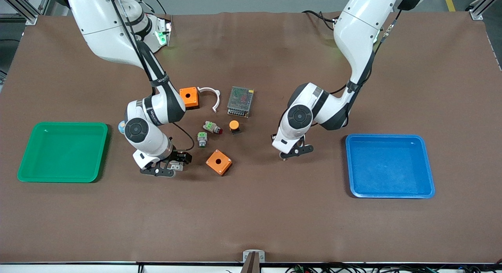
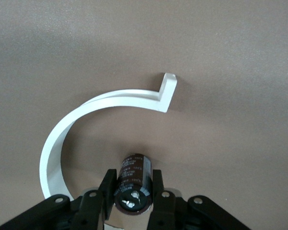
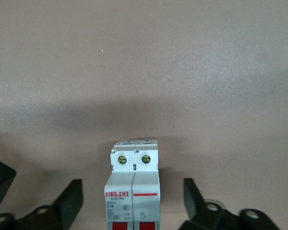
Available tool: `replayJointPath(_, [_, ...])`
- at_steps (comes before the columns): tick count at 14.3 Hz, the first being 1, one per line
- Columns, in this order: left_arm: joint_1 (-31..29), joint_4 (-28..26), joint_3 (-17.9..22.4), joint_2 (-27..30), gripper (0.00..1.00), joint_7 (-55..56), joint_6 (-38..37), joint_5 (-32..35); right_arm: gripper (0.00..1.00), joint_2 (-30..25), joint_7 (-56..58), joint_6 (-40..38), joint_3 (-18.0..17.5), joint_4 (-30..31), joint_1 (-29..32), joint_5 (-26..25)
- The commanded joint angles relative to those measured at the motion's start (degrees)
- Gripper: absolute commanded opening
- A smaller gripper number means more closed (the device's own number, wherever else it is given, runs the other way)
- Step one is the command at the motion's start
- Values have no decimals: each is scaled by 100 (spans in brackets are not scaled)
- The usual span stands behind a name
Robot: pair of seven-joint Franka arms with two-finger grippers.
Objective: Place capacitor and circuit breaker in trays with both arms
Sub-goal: 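Close the left gripper on the capacitor while the right gripper grasps the breaker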
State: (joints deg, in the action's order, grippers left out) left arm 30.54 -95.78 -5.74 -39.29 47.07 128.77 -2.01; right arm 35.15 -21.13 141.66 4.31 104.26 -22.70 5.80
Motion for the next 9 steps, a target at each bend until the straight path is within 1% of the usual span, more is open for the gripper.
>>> replayJointPath(1, [14, -160, 21, 106, 12, 74, 25, 8, 70, 105, 47, 124, 35, -55, -32, 62])
replayJointPath(3, [-4, -160, 21, 176, 10, 74, 17, 8, 49, 132, 47, 134, 35, -46, -24, 62])
replayJointPath(5, [-74, -142, 29, 377, 10, 66, -167, 8, 10, 123, 4, 64, 35, -55, 11, 71])
replayJointPath(6, [-135, -125, 29, 518, 10, 31, -333, 8, 0, 106, -14, 28, 35, -64, 46, 62])
replayJointPath(7, [-275, -107, 21, 676, 10, -13, -457, 8, 0, 53, 29, 2, 35, -64, 90, 71])
replayJointPath(8, [-398, -98, 21, 825, 10, -66, -597, 8, 0, -25, 47, -190, 44, -99, 160, 71])
replayJointPath(9, [-547, -90, 21, 975, 10, -171, -755, 8, 0, -209, 39, -566, 53, -195, 283, 71])
